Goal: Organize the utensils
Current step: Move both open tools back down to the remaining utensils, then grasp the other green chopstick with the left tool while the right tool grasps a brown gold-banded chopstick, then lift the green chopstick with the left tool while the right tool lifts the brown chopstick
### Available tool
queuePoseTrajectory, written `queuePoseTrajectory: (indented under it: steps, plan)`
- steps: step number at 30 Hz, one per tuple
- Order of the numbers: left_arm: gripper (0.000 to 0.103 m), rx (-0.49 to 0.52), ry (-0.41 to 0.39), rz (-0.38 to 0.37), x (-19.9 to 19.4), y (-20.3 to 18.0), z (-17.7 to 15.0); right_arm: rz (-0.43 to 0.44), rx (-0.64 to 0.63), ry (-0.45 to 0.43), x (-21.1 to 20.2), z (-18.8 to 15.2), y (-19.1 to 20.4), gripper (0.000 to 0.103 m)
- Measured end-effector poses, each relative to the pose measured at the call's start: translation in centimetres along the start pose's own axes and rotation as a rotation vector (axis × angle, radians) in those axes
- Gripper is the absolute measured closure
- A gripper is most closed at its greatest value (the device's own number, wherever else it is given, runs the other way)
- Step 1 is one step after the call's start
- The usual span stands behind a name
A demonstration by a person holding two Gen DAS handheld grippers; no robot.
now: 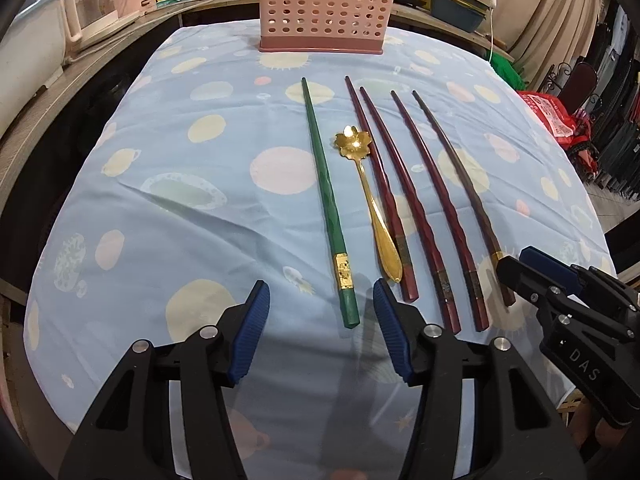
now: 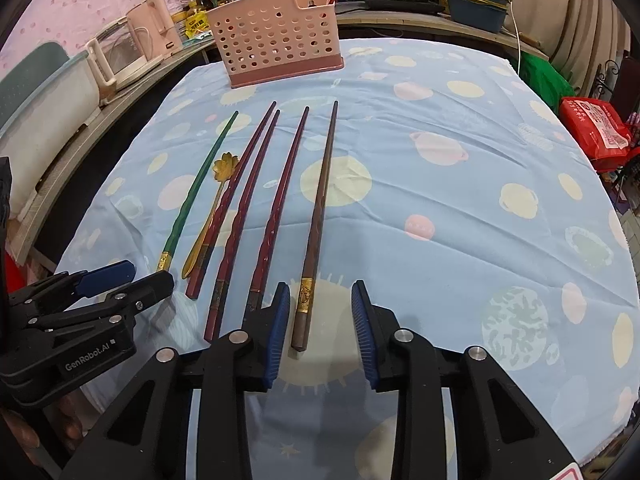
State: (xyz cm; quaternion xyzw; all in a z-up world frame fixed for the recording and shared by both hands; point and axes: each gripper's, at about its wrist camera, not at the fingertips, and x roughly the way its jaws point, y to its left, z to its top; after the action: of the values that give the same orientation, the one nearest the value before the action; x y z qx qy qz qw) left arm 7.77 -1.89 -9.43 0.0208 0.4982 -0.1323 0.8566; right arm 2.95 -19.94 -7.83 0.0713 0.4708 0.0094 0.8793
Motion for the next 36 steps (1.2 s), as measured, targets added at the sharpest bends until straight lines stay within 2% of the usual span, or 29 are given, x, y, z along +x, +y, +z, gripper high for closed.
queuePoseTrajectory:
  steps: [12, 17, 22, 31, 36]
  plan:
    - [0.069, 0.006, -0.031, 0.035, 0.4, 0.4, 0.3, -0.015, -0.023, 0.001, 0.7, 0.0, 0.4, 0.080]
    - [0.085, 0.005, -0.037, 0.035, 0.4, 0.6, 0.3, -0.030, -0.044, -0.008, 0.8, -0.2, 0.5, 0.083]
    - [0.095, -0.007, -0.035, 0.012, 0.3, 0.9, 0.2, -0.027, -0.041, -0.009, 0.7, -0.3, 0.4, 0.095]
    - [0.096, -0.043, -0.019, -0.037, -0.3, 1.2, -0.1, -0.009, -0.030, -0.009, 0.0, -0.6, 0.1, 0.096]
    - [0.096, -0.050, -0.037, -0.049, -1.6, 1.5, -0.2, 0.001, -0.019, -0.026, -1.3, -0.8, -0.2, 0.096]
